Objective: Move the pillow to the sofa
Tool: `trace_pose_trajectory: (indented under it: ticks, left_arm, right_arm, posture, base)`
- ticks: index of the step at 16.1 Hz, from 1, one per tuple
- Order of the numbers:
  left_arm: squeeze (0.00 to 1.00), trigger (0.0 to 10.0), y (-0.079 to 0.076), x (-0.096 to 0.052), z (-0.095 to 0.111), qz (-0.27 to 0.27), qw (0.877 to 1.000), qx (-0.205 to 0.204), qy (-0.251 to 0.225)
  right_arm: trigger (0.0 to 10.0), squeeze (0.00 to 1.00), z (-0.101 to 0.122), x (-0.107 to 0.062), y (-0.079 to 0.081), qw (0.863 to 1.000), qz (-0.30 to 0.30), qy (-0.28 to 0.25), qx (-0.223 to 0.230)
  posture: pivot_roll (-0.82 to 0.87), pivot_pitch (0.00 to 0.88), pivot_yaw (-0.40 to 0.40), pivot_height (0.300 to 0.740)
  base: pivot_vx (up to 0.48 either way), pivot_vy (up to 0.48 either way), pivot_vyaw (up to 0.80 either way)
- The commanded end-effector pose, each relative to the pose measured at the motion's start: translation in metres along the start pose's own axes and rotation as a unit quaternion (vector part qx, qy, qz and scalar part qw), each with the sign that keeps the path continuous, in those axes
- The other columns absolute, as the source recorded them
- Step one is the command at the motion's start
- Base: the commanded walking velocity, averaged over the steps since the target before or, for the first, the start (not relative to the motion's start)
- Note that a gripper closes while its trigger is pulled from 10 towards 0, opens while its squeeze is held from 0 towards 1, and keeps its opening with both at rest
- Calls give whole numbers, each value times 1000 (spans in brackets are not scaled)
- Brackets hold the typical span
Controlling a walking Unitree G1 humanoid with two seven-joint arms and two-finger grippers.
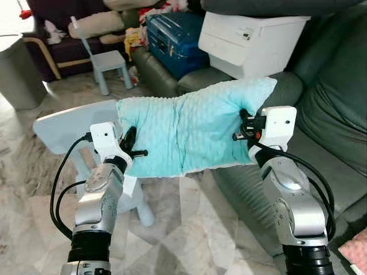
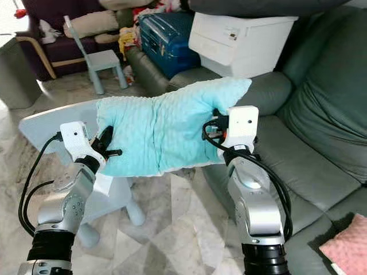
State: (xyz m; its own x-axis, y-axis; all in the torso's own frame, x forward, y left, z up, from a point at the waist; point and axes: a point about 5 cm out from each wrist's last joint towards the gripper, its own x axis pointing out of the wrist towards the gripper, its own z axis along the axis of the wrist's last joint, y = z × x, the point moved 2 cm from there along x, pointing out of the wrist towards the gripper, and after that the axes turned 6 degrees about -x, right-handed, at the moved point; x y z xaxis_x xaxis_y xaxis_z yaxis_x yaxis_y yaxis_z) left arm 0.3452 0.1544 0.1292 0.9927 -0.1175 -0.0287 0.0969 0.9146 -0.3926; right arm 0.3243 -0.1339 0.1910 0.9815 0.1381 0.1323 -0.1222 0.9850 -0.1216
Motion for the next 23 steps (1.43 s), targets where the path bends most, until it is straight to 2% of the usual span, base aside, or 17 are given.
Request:
trace_pose_trajectory:
  ticks: [1, 5, 15, 23]
  left_arm:
    - [0, 10000, -2, 1, 6, -9, 1000, 5, -9]
    - [0, 10000, -2, 1, 6, -15, 1000, 6, -8]
    - [0, 10000, -7, 0, 2, -30, 1000, -3, -2]
    - [0, 10000, -8, 0, -1, -30, 1000, -6, 7]
  right_arm:
    - [10000, 0, 6, 0, 0, 1000, 0, -11, 1]
    - [10000, 0, 6, 0, 0, 1000, -1, -11, 1]
    - [10000, 0, 7, 1, 0, 1000, 0, -13, 0]
    - [10000, 0, 7, 1, 2, 1000, 2, -12, 1]
  posture:
    - [-229, 0, 35, 740]
    - [-228, 0, 36, 740]
    - [-228, 0, 35, 740]
    - [-227, 0, 35, 740]
  base:
    - [0, 0, -800]
    - [0, 0, -800]
    - [343, 0, -800]
    - [0, 0, -800]
